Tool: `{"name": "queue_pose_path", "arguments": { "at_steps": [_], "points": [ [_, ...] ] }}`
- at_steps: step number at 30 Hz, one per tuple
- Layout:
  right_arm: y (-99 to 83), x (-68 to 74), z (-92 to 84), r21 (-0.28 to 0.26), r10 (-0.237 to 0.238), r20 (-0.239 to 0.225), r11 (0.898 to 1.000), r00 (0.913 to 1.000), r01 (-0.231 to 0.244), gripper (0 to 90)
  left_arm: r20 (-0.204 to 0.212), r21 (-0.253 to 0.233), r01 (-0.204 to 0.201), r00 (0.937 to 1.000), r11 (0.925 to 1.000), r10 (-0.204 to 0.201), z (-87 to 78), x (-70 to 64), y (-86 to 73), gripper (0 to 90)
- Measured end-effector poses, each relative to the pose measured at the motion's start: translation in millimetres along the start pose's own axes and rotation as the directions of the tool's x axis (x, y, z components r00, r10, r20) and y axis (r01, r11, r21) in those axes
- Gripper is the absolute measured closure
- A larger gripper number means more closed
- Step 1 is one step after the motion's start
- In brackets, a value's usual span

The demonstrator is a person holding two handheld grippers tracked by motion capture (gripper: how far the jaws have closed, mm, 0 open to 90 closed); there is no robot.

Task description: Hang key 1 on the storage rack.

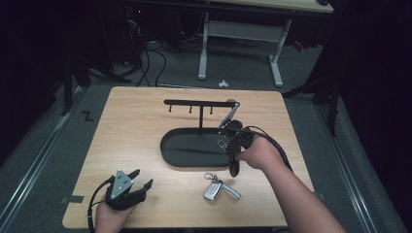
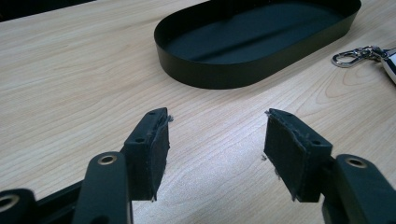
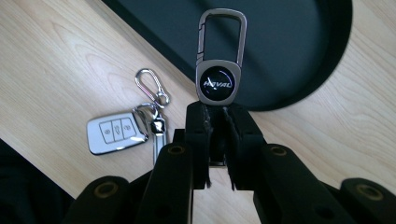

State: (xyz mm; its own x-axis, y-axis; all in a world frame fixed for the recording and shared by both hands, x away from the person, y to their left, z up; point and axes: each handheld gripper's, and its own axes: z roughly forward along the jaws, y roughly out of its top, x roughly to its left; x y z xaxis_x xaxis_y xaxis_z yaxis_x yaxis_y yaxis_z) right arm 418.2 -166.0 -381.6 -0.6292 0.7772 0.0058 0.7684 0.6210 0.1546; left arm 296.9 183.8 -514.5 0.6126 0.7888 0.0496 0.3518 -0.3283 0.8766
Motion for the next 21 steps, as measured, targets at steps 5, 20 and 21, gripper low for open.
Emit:
{"name": "queue_pose_path", "arguments": {
  "at_steps": [5,20,21],
  "points": [
    [7.0,2.1,0.2,-0.008,-0.016,0.001,1.0,0.9999,0.016,80.6,0.0,-0.004,0.007,1.0,1.0,-0.007,-0.2,1.5,-0.2,40.4],
    [27.4,-3.1,-30.7,-0.077,0.014,0.016,0.997,0.9998,-0.012,80.6,0.003,-0.008,0.01,0.9999,0.9999,-0.01,-1.8,1.6,-0.3,40.4],
    [28.8,-3.5,-32.8,-0.078,0.019,0.018,0.997,0.9997,-0.017,80.6,0.004,-0.008,0.011,0.9999,0.9999,-0.01,-1.9,1.8,-0.3,40.4]
  ]
}}
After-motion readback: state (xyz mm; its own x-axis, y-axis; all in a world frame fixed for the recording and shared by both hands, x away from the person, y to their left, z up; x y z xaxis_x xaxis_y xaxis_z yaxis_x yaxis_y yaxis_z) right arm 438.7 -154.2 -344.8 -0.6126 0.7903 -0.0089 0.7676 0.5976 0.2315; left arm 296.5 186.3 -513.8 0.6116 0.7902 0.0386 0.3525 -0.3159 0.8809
